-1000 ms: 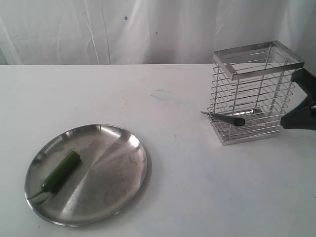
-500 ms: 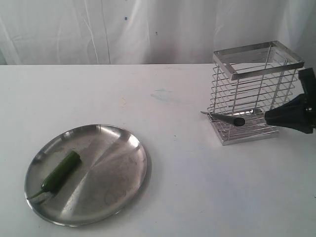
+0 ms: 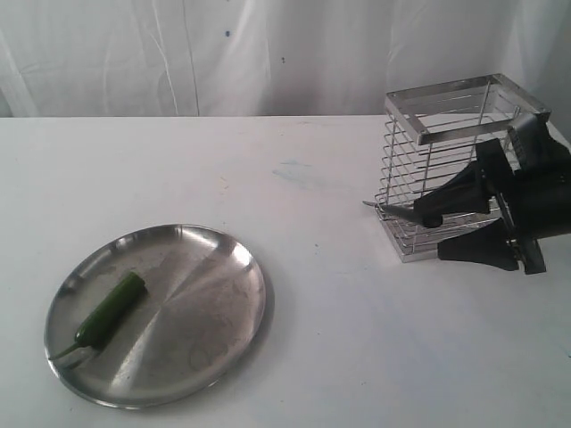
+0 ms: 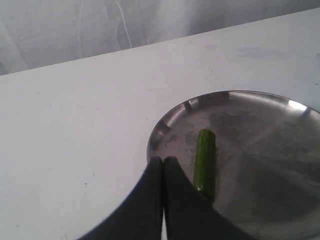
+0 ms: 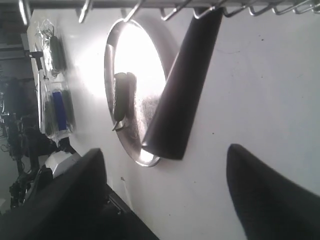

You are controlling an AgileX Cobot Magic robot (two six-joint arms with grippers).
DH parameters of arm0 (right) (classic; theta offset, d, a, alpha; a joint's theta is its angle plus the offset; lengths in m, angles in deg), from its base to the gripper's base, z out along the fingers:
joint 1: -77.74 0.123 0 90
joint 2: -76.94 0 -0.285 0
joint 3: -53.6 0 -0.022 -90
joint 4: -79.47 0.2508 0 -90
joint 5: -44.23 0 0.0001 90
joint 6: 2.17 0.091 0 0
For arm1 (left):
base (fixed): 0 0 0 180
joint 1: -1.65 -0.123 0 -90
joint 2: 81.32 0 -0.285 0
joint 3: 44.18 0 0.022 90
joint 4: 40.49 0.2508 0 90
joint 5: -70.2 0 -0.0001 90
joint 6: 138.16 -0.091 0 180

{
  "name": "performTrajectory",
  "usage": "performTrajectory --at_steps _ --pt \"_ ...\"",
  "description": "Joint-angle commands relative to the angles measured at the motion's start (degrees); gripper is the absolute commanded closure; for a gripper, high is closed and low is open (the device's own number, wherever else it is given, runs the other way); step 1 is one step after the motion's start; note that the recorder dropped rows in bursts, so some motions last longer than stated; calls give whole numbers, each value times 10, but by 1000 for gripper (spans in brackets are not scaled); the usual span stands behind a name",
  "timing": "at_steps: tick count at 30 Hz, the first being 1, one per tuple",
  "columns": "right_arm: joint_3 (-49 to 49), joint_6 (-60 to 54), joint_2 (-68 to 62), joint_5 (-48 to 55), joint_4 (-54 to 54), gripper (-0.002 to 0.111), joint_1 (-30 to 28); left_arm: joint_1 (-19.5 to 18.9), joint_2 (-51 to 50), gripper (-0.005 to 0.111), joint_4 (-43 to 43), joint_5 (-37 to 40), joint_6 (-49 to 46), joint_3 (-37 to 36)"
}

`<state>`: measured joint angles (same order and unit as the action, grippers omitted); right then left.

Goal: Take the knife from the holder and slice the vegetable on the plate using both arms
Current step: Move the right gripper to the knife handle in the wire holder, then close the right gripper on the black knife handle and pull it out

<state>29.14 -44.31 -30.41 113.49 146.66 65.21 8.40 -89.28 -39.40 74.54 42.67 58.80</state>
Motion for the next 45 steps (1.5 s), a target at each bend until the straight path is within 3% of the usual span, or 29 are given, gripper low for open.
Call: performTrajectory --at_steps 1,10,16,31,33,37,40,45 --pt "-1 -15 0 -34 1 44 21 3 2 107 -1 0 5 -2" --pt "-1 -8 0 -122 8 44 28 3 2 107 -1 0 5 -2" --pt "-1 4 0 -104 76 44 28 3 2 107 -1 0 5 -2" --pt "-1 19 -65 -67 118 45 28 3 2 107 -1 0 5 -2" --pt "-1 19 -70 -72 119 50 28 3 2 107 -1 0 5 -2" --pt "-1 22 -70 -55 123 87 28 3 2 107 -1 0 5 -2" --pt "-1 23 -70 -37 127 107 28 3 2 107 -1 0 5 -2" --pt "-1 23 -60 -24 127 108 28 3 2 107 -1 0 5 -2"
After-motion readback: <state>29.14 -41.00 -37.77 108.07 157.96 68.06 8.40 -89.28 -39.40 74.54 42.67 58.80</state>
